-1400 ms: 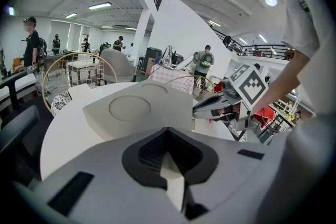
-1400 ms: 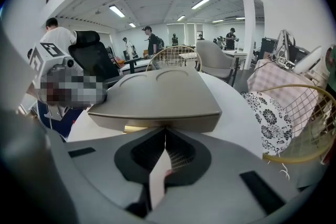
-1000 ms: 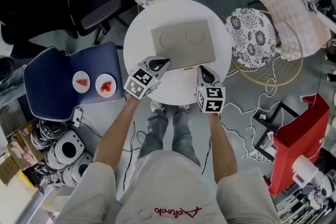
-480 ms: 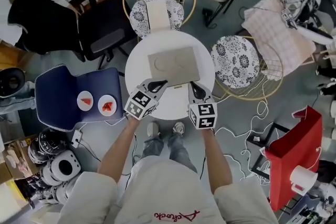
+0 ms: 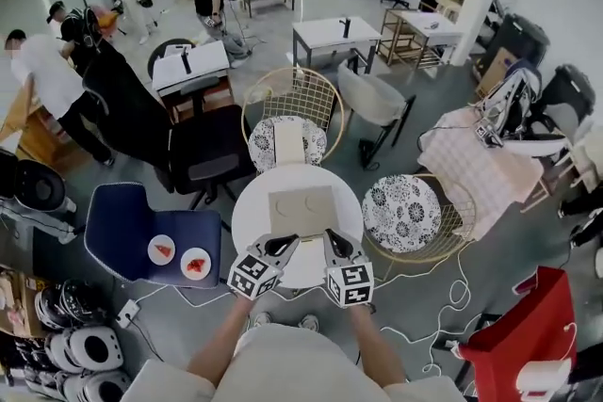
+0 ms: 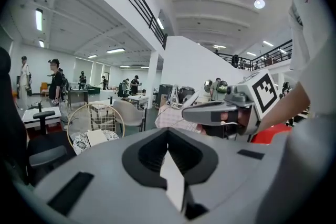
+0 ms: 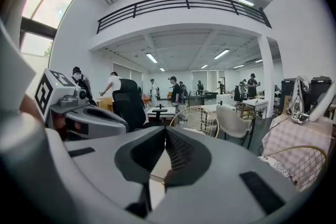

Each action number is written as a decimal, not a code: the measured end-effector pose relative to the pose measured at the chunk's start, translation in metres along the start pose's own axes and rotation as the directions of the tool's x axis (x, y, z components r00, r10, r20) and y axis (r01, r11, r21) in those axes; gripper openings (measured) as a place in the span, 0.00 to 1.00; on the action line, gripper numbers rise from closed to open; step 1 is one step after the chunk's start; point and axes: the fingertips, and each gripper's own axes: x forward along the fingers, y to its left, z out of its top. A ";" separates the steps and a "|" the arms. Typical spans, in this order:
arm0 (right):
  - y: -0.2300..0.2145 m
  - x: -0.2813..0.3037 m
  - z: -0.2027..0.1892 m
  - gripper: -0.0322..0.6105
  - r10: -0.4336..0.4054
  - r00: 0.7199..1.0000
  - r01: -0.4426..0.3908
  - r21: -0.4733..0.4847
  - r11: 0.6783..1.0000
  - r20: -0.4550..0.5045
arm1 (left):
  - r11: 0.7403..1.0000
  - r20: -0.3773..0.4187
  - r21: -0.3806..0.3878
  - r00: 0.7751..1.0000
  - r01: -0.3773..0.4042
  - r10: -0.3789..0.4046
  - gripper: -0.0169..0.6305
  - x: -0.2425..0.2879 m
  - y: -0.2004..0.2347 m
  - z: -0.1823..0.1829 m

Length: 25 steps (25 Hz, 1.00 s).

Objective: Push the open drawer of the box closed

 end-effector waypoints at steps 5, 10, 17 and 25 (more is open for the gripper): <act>0.014 -0.026 0.006 0.08 0.009 1.000 -0.008 -0.020 1.000 0.027 | 1.000 0.010 0.013 1.000 0.008 -0.008 0.05 -0.016 -0.035 -0.002; 0.041 -0.046 0.006 0.07 0.019 0.999 -0.017 -0.040 0.999 0.035 | 0.999 0.010 0.040 1.000 0.025 -0.025 0.05 -0.038 -0.058 -0.007; 0.104 -0.086 -0.003 0.07 0.004 0.999 -0.001 -0.045 0.999 0.054 | 0.998 0.049 0.066 0.999 0.018 -0.021 0.05 -0.106 -0.082 -0.015; 0.175 -0.147 -0.029 0.07 -0.012 0.998 0.014 -0.045 0.999 0.054 | 0.998 0.076 0.065 0.997 0.018 -0.023 0.04 -0.178 -0.122 -0.039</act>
